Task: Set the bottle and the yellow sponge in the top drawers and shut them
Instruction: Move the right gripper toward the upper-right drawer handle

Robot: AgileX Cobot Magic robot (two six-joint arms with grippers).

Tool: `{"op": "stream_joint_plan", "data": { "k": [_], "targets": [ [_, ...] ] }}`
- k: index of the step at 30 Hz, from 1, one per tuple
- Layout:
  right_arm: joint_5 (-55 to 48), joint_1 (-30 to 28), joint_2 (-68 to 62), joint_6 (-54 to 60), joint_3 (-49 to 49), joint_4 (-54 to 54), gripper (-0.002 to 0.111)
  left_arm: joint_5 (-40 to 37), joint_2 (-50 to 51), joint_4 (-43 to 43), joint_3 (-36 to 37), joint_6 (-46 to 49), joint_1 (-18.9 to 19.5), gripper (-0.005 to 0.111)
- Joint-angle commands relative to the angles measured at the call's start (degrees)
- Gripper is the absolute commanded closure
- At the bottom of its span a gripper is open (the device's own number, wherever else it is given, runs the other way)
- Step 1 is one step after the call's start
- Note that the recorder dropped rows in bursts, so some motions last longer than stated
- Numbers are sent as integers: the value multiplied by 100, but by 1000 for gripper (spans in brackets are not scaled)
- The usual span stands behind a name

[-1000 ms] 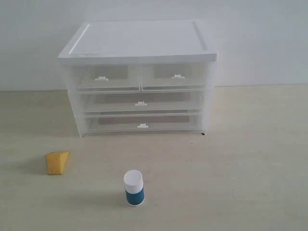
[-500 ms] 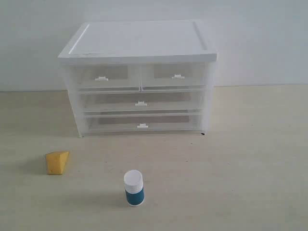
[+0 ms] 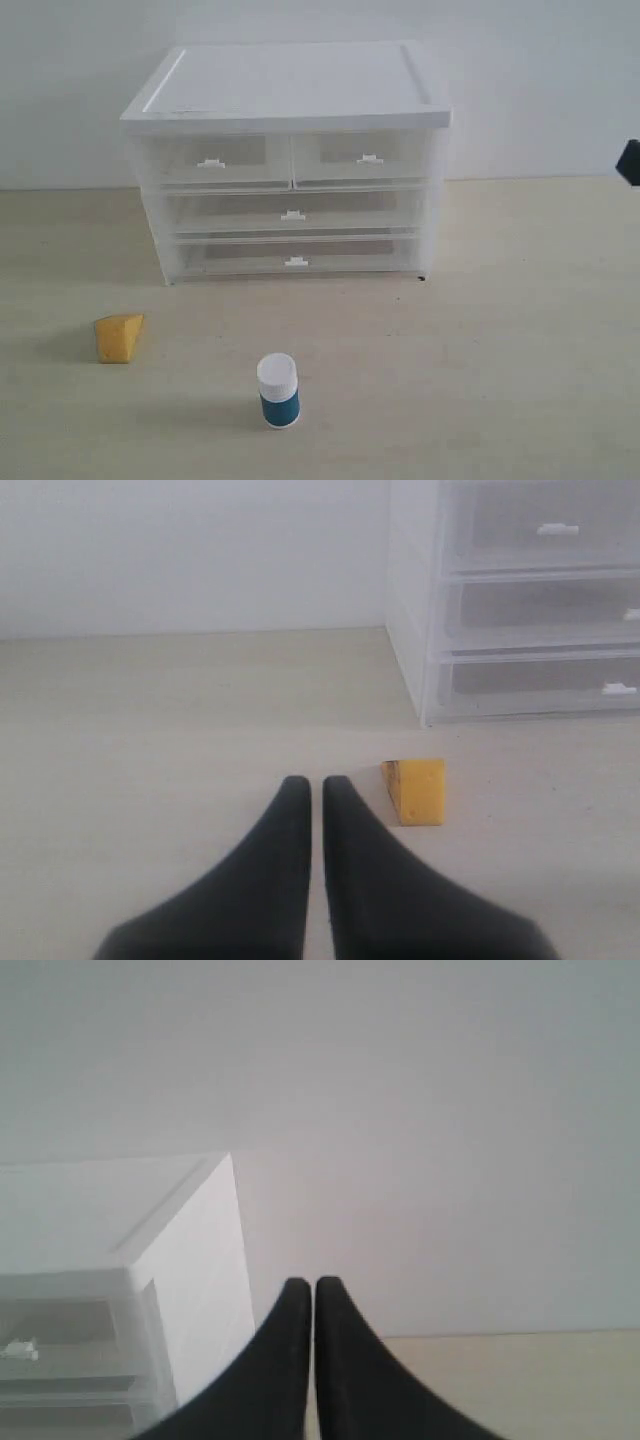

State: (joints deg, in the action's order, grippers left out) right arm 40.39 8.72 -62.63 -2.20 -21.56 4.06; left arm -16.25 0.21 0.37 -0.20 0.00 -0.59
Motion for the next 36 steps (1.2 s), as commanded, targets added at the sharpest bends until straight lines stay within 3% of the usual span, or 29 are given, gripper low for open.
{"op": "stream_joint_plan", "data": {
  "k": [1,7,14,31,36],
  "targets": [
    [777,794,-658,924,-27,1004,108,22,-21,9,20,0,7,102],
    [1911,1771,-1628,1025,-27,1613,108,35,-21,9,20,0,7,102],
    [2935,2503,-2701,790,-40,1721,108,35,-21,9,20,0,7,102],
    [2958,3689,-4114,1170,-1093,2827,108,35,-21,9,20,0,7,102],
    [2958,3771,-4338,1222,-1409,3016,108,35,-21,9,20,0,7,102]
  ]
}}
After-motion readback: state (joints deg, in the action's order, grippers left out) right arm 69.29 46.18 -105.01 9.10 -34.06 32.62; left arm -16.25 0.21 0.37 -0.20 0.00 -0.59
